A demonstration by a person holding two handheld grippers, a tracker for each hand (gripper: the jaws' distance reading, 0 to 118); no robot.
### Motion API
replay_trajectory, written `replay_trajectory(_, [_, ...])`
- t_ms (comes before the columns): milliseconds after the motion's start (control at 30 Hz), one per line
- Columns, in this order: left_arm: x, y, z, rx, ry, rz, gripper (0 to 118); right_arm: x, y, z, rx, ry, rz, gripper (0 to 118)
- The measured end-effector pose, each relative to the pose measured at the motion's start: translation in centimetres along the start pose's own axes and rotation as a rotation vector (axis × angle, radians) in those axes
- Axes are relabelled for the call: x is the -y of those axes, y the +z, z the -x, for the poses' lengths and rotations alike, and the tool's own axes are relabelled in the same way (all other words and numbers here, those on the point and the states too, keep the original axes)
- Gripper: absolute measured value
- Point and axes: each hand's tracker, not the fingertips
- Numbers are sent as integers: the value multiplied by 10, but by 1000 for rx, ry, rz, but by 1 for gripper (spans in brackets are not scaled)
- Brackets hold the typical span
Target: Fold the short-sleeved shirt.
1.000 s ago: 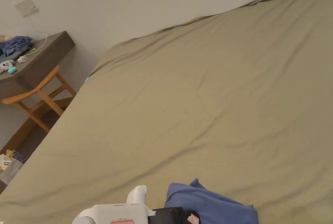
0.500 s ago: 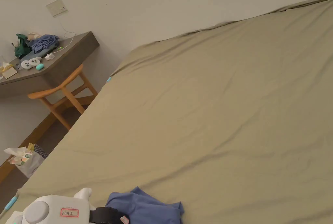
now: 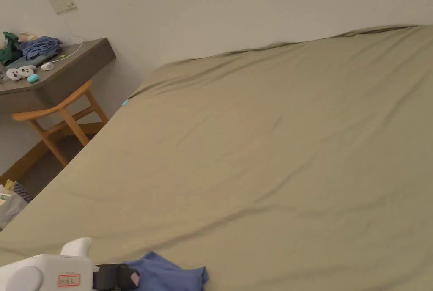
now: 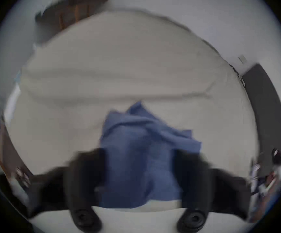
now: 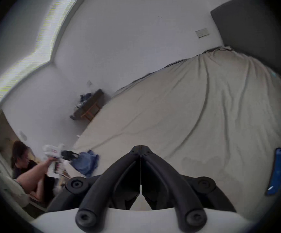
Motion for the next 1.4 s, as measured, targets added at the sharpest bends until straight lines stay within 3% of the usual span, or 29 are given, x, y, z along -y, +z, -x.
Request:
replay_trajectory(33, [-5, 12, -20, -90, -96, -66, 5, -4, -1, 0, 43, 12, 1, 2])
replay_trajectory(100, [-13, 37, -55, -147, -171, -207, 4, -20, -3, -1, 150, 27, -21, 2])
replay_trajectory(200, [-22, 78, -106, 26, -90, -434, 4, -48, -2, 7, 298, 87, -77, 2])
replay_trajectory(300, [-22, 113, -151, -35, -3, -641, 4, -73, 9, 21, 350, 149, -180, 2])
replay_trajectory(333, [-20, 121, -165, 8, 33, -690, 4, -81, 14, 27, 356, 158, -211, 2])
replay_trajectory(400, [-25, 122, -176, 86, 49, -710, 4, -93, 26, 36, 368, 170, -256, 2])
replay_trajectory(533, [-21, 139, -220, 36, -42, -764, 4, -106, 44, 57, 418, 245, -329, 2])
replay_trajectory(700, [-14, 157, -254, 33, -15, -830, 4, -108, 52, 73, 418, 260, -356, 2])
replay_trajectory(1033, [-15, 178, -304, 13, -107, -884, 4, -115, 48, 90, 466, 329, -419, 3])
replay_trajectory(1067, [-16, 179, -309, 22, -125, -882, 7, -117, 47, 91, 483, 331, -436, 5])
replay_trajectory(1100, [-18, 179, -313, 1, -147, -874, 42, -118, 46, 92, 480, 340, -443, 28])
replay_trajectory(1133, [-20, 178, -318, -32, -177, -874, 112, -120, 43, 94, 486, 378, -439, 100])
replay_trajectory(1167, [-23, 175, -322, -33, -189, -858, 118, -123, 37, 96, 502, 407, -413, 118])
replay_trajectory(1200, [-26, 184, -321, 22, -200, -955, 118, -121, 36, 98, 516, 384, -351, 115])
replay_trajectory(1333, [-21, 185, -328, 44, -165, -882, 118, -124, 39, 107, 427, 378, -456, 118])
replay_trajectory(1400, [-14, 181, -334, 33, -176, -893, 118, -126, 40, 111, 436, 383, -453, 118])
